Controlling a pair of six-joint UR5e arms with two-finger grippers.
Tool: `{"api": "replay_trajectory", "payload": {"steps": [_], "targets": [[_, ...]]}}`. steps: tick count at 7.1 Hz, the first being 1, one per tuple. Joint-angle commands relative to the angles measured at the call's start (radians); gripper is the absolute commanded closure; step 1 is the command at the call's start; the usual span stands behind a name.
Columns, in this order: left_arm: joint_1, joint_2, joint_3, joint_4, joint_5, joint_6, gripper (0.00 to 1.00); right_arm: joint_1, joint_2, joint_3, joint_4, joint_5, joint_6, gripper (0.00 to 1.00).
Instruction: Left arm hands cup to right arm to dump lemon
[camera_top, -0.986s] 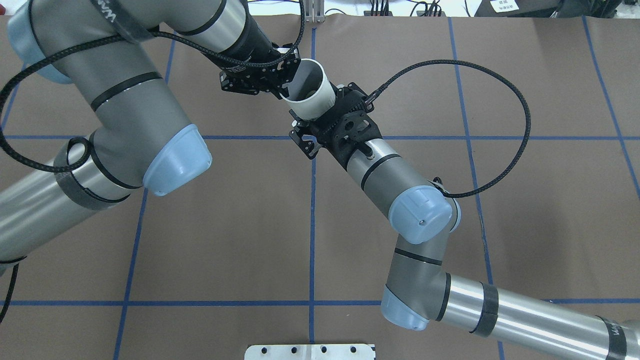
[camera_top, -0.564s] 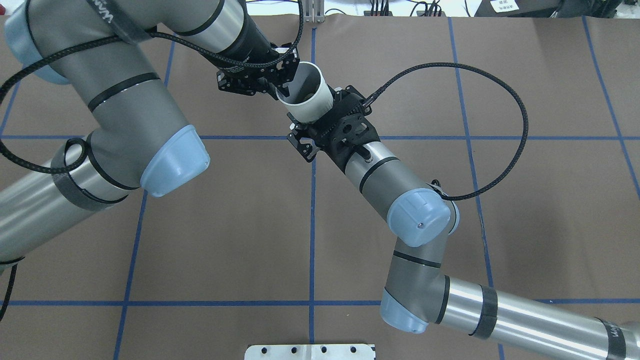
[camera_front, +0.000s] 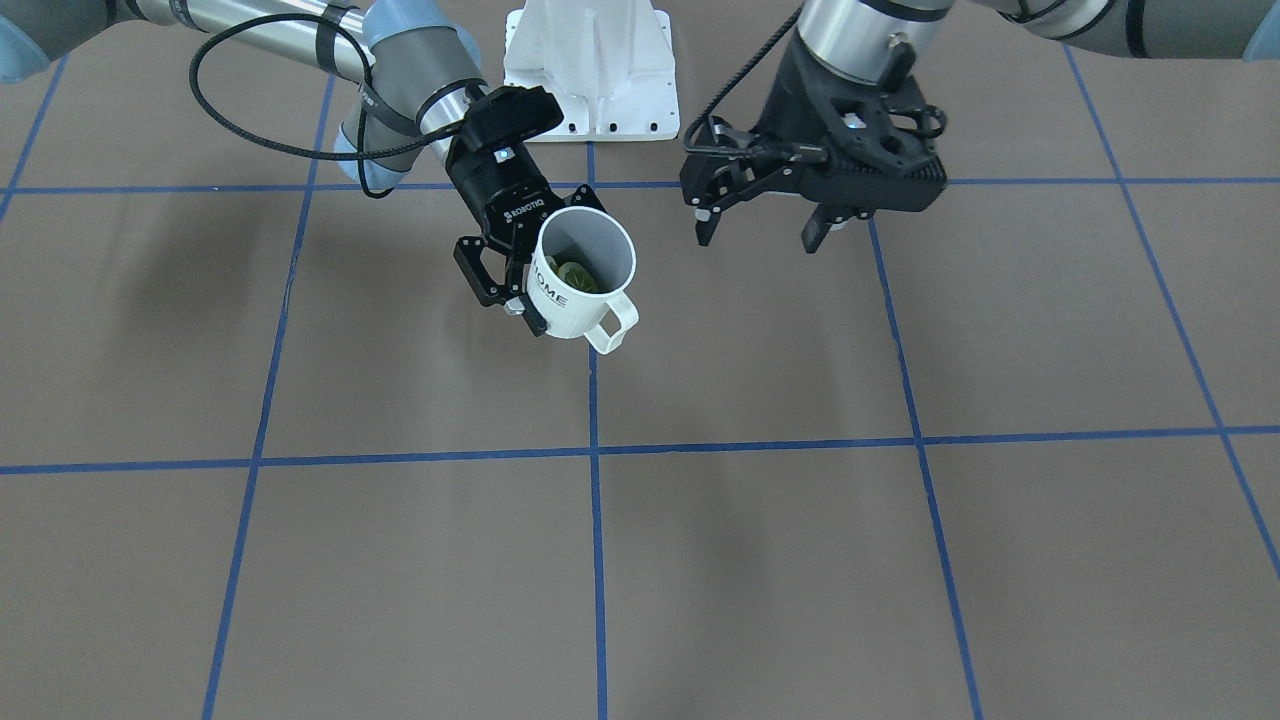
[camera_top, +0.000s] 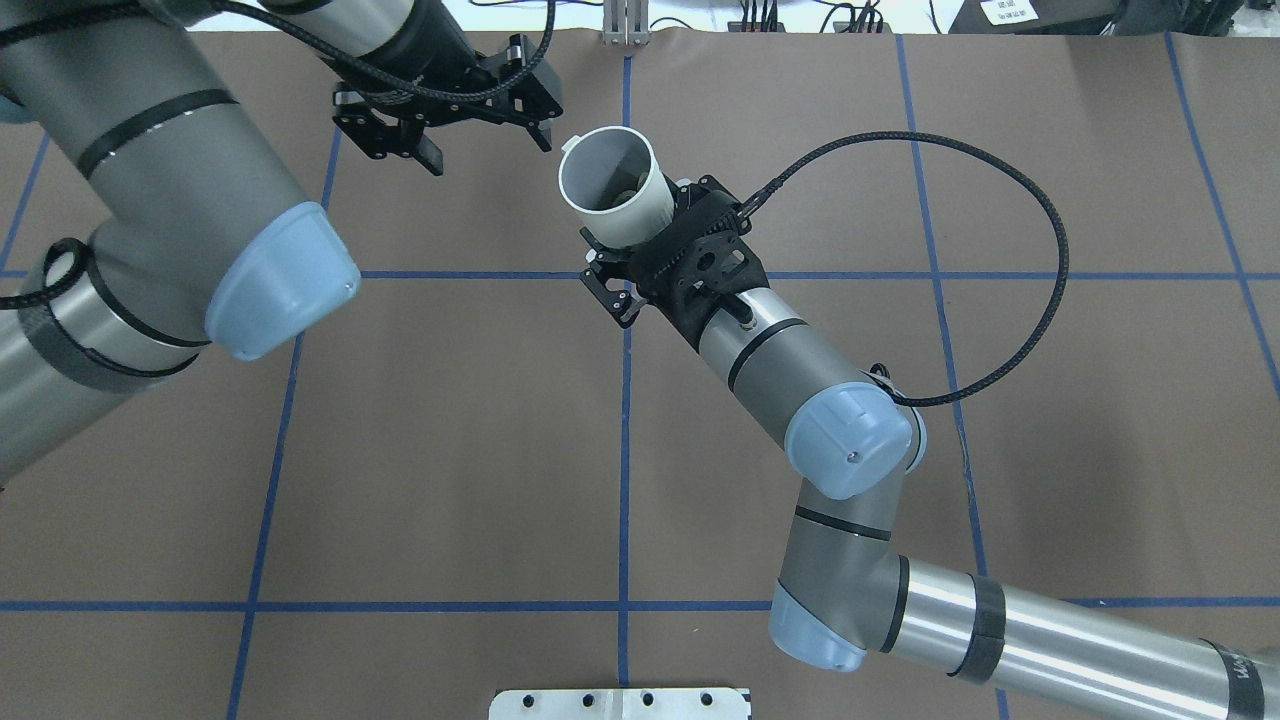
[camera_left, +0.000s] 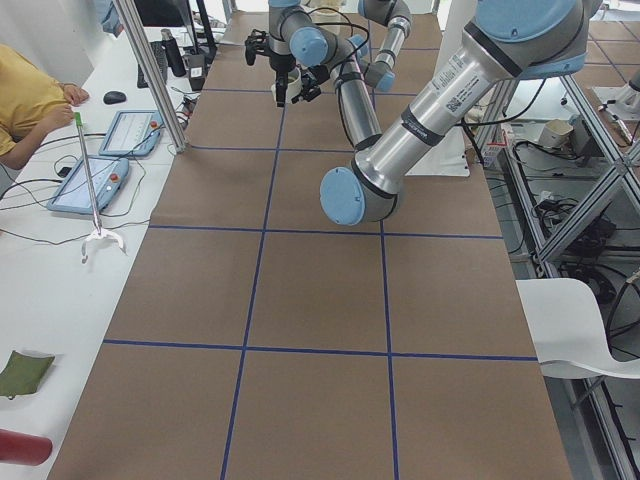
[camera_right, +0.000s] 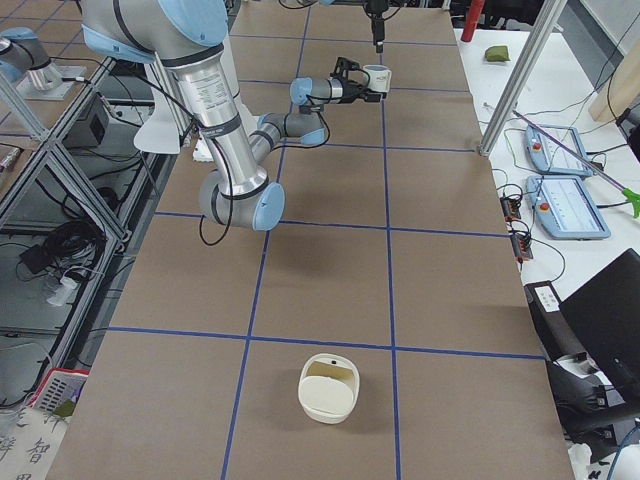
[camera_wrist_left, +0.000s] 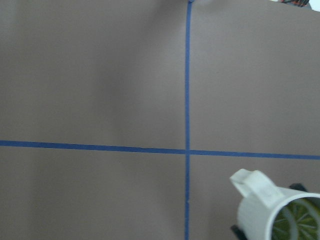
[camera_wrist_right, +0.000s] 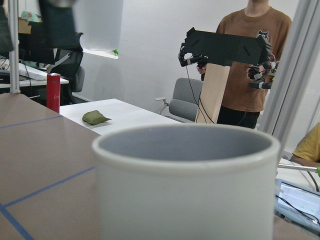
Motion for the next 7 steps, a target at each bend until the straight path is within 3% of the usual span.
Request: {"api": "replay_trajectory", "payload": {"steps": [1,5,7], "targets": [[-0.100,0.148,-0.075,0.053,-0.005,0.225,0.00,0.040,-0.054,0.032,-0.011,-0.008,0.105,1.00],[-0.295,0.365,-0.065,0.068,-0.006,0.765,0.00,0.120,-0.307,0.228,-0.026,0.025,0.135,1.00],[-0.379,0.457,-0.062,0.062,-0.027,0.890,0.00,0.125,-0.446,0.342,-0.025,0.029,0.233,1.00]]}}
